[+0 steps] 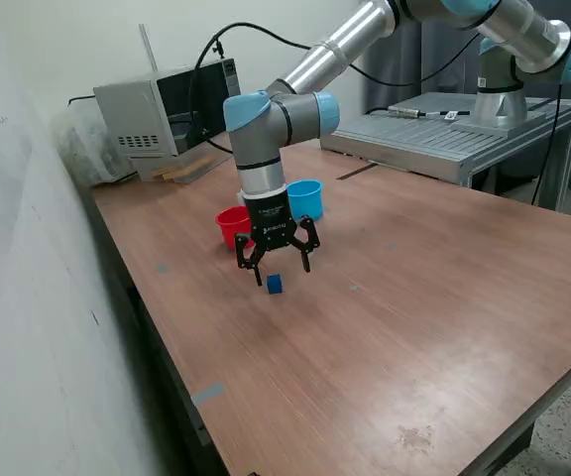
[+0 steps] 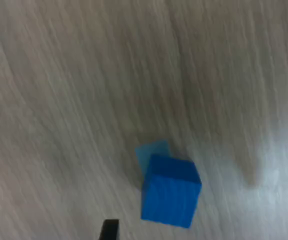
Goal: Place red objects in the red bin, and blue objects in the blue bin.
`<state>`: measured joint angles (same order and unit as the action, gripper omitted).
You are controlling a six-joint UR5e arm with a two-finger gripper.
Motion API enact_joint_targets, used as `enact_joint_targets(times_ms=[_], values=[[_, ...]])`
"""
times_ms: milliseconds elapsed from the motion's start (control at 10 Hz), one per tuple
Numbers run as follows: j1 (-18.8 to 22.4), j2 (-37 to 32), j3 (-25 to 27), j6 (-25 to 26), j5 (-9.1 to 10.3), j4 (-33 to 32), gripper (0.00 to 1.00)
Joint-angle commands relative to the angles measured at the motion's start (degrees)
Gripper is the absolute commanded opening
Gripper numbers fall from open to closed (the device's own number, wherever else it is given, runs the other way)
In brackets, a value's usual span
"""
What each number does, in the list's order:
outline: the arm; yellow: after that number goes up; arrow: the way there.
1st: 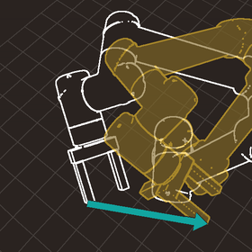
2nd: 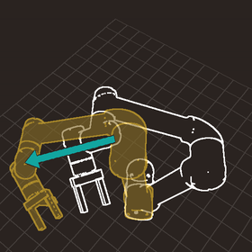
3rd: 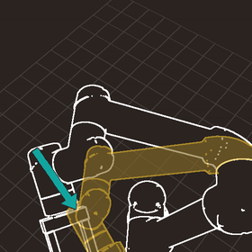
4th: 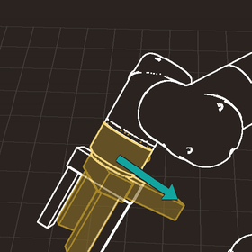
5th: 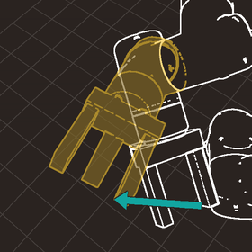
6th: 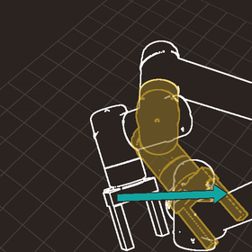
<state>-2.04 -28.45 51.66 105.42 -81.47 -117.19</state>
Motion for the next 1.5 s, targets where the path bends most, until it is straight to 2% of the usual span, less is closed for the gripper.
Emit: enact_joint_targets(times_ms=[0, 600, 700, 1000, 1300, 1400], values=[[-0.51, 1.12, -0.51, 0.05, -0.18, -1.11, 1.0], [-1.39, 1.3, -0.68, 0.05, -0.45, -1.99, 1.0], [-1.56, 1.38, -0.68, 0.05, -0.36, -2.08, 0.0], [-1.65, 1.38, -0.77, 0.4, -1.06, -3.48, 0.0], [-1.82, 1.3, -0.86, 0.67, -3.78, -3.75, 0.0], [-1.82, 0.6, -0.51, 1.27, -5.44, -3.75, 0.0]])
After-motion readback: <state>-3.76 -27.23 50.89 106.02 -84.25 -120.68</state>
